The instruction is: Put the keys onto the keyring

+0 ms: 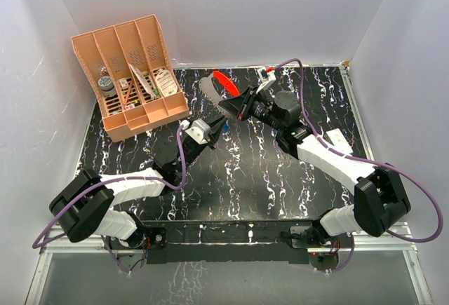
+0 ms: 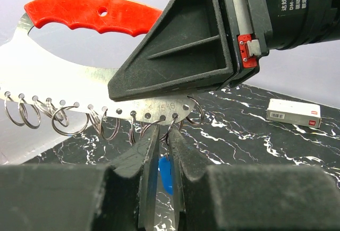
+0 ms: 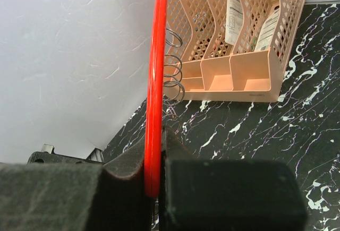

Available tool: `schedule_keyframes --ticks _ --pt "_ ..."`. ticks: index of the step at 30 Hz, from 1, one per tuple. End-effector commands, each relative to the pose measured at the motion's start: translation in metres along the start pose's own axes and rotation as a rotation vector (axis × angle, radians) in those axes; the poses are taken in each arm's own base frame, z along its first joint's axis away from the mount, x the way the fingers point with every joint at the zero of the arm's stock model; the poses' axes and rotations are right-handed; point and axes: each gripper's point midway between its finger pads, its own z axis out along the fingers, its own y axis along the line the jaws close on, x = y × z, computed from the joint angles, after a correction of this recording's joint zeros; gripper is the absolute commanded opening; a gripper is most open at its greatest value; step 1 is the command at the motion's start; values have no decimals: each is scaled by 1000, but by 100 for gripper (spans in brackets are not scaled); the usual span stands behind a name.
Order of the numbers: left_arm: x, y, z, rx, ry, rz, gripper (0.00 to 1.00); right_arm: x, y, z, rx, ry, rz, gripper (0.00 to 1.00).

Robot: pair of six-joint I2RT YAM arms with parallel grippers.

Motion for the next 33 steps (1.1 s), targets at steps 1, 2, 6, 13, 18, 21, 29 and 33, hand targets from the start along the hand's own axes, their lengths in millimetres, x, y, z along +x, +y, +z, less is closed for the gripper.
schedule_keyframes --ticks 1,2,6,13,18,21,29,33 --pt "-34 -1 3 13 -113 1 10 -18 17 0 -43 -53 -47 0" --pt "-35 -1 3 16 -116 1 9 -17 17 0 -40 -51 -49 0" --pt "-37 -5 3 36 -119 0 0 -15 14 1 -29 -41 -54 0" --pt "-47 -7 2 47 -132 -47 0 -13 10 3 -13 -30 -62 0" --pt "-47 -2 1 14 -96 -97 0 -17 11 3 -8 -39 -75 0" --pt "-43 3 2 -20 -49 -147 0 -21 9 3 9 -39 -89 0" --pt "-42 28 3 -194 31 -278 0 -23 7 4 20 -30 -97 3" --pt "-40 34 4 -234 66 -307 0 -27 4 2 31 -38 -109 12"
